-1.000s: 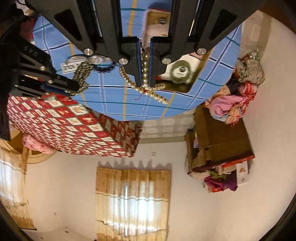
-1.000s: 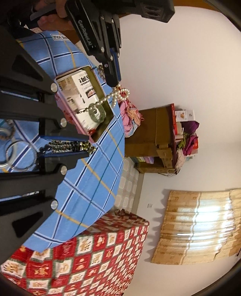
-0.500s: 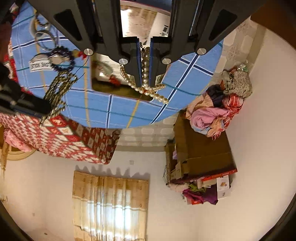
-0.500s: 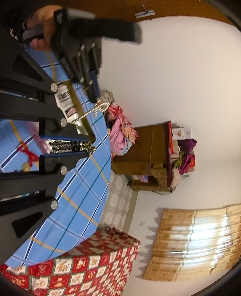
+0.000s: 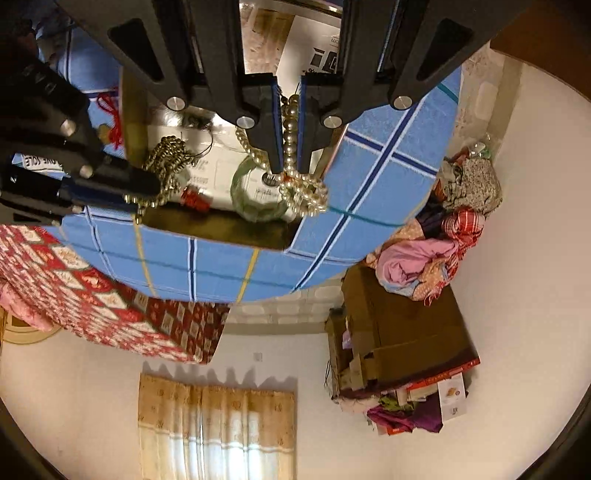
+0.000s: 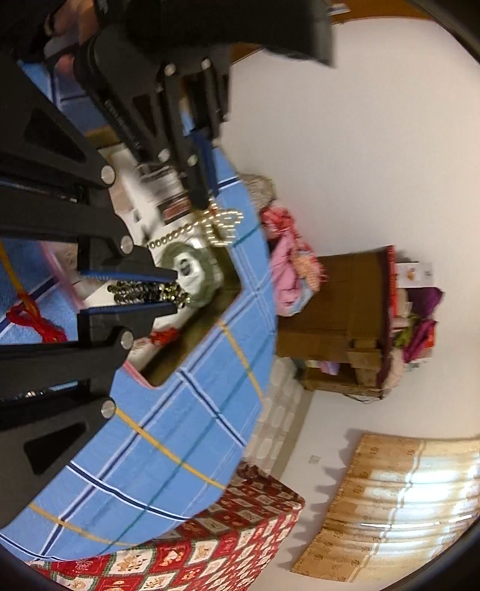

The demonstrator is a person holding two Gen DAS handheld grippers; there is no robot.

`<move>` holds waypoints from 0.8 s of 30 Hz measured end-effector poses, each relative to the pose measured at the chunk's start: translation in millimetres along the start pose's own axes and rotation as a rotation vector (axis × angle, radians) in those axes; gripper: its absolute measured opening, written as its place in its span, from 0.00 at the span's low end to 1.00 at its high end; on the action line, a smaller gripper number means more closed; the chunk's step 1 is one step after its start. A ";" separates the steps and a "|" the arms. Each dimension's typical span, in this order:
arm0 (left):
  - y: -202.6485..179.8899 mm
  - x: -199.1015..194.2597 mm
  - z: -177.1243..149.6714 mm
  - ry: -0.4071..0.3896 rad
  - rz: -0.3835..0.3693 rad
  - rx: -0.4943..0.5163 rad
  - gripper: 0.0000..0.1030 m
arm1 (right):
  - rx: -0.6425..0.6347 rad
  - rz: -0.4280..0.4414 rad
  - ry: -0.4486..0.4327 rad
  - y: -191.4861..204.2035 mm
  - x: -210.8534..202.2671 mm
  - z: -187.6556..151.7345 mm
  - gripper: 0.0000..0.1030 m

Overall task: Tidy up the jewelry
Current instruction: 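Lift the pearls and gold chain with both grippers toward the pink tin, then lower the pearls and gold chain into the tin and open both grippers, then grasp the red string with the right gripper while the left gripper reaches the purple bead bracelet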

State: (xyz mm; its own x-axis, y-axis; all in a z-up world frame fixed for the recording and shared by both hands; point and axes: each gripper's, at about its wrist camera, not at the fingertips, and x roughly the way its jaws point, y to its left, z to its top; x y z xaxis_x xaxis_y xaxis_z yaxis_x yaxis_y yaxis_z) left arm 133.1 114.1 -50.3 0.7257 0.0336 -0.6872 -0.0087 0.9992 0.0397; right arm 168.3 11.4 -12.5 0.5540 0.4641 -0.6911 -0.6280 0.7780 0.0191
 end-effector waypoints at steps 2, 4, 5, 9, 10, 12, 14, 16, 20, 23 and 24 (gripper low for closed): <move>-1.5 -0.5 -1.9 0.003 -0.007 0.002 0.07 | -0.006 -0.003 0.028 -0.8 0.6 -7.2 0.13; -3.8 -2.1 -3.3 0.006 -0.003 0.003 0.15 | -0.001 -0.012 0.043 -4.1 -3.4 -13.5 0.22; -5.2 -4.1 -3.8 0.003 -0.004 0.004 0.32 | 0.005 -0.011 0.041 -4.9 -6.1 -15.5 0.25; -11.7 -22.4 -7.4 -0.060 0.026 0.015 0.72 | 0.011 -0.046 0.026 -14.4 -27.7 -29.8 0.47; -14.0 -24.6 -8.0 -0.061 0.025 0.018 0.72 | 0.025 -0.071 0.019 -21.7 -37.1 -36.9 0.51; -17.5 -25.3 -11.5 -0.055 0.036 0.011 0.72 | 0.056 -0.097 0.023 -32.3 -45.7 -46.0 0.51; -21.4 -22.9 -15.9 -0.046 0.067 0.001 0.72 | 0.079 -0.103 0.034 -37.7 -49.3 -52.2 0.51; -26.1 -19.2 -20.9 -0.038 0.084 -0.007 0.72 | 0.091 -0.107 0.046 -37.9 -50.9 -59.1 0.51; -33.6 -13.1 -28.1 -0.019 0.095 -0.003 0.72 | 0.064 -0.087 0.082 -27.3 -37.3 -58.4 0.51; -33.4 -12.4 -29.6 -0.015 0.100 -0.004 0.72 | 0.056 -0.063 0.112 -21.3 -25.1 -56.8 0.51; -33.1 -12.3 -29.5 -0.016 0.101 -0.006 0.72 | 0.052 -0.064 0.127 -19.9 -20.8 -57.0 0.51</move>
State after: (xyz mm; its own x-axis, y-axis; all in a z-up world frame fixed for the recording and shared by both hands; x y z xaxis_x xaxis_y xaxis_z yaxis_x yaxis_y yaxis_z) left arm 104.2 81.3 -64.6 0.7318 0.1334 -0.6683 -0.0863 0.9909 0.1033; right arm 138.2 -37.8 -39.8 0.5158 0.3583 -0.7781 -0.5627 0.8266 0.0076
